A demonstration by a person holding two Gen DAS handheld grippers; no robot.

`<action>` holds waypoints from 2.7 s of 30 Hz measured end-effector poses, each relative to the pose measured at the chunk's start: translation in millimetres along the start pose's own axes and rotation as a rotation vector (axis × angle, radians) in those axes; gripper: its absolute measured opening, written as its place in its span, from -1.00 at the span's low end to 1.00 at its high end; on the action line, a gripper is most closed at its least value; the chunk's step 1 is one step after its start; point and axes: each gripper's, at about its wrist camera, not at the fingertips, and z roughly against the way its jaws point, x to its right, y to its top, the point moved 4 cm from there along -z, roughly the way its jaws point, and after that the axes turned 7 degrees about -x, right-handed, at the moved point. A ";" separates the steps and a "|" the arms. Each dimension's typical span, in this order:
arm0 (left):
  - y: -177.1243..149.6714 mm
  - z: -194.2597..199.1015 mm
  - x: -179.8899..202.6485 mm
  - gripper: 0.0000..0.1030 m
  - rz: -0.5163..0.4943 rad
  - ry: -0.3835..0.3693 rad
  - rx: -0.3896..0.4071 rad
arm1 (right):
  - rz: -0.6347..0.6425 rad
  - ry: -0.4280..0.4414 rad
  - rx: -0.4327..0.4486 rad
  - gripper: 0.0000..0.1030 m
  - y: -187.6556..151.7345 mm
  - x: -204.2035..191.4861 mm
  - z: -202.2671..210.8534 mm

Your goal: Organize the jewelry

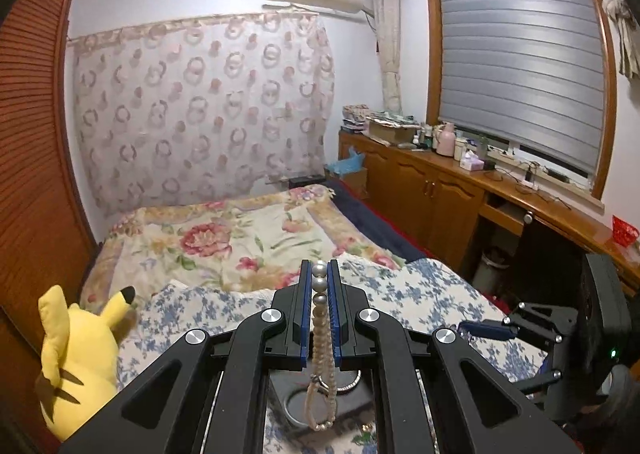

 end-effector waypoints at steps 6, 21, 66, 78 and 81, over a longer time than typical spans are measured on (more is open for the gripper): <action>9.9 -15.5 -8.0 -0.87 0.011 0.024 -0.013 | -0.011 -0.010 -0.011 -0.07 5.7 5.9 -16.6; -51.8 -93.9 -40.8 -0.71 0.079 0.067 -0.178 | 0.011 0.041 -0.084 -0.07 2.0 -13.3 -71.1; -191.5 -46.5 -28.9 0.79 0.058 0.062 -0.260 | -0.013 0.107 -0.149 -0.07 -62.0 -21.5 -47.9; -228.9 -70.7 -22.7 0.85 0.004 0.040 -0.413 | -0.067 0.100 -0.272 -0.48 -126.7 -19.3 -30.9; -231.8 -73.1 -21.5 0.85 -0.005 0.043 -0.425 | -0.081 0.118 -0.284 -0.54 -137.1 -21.4 -22.8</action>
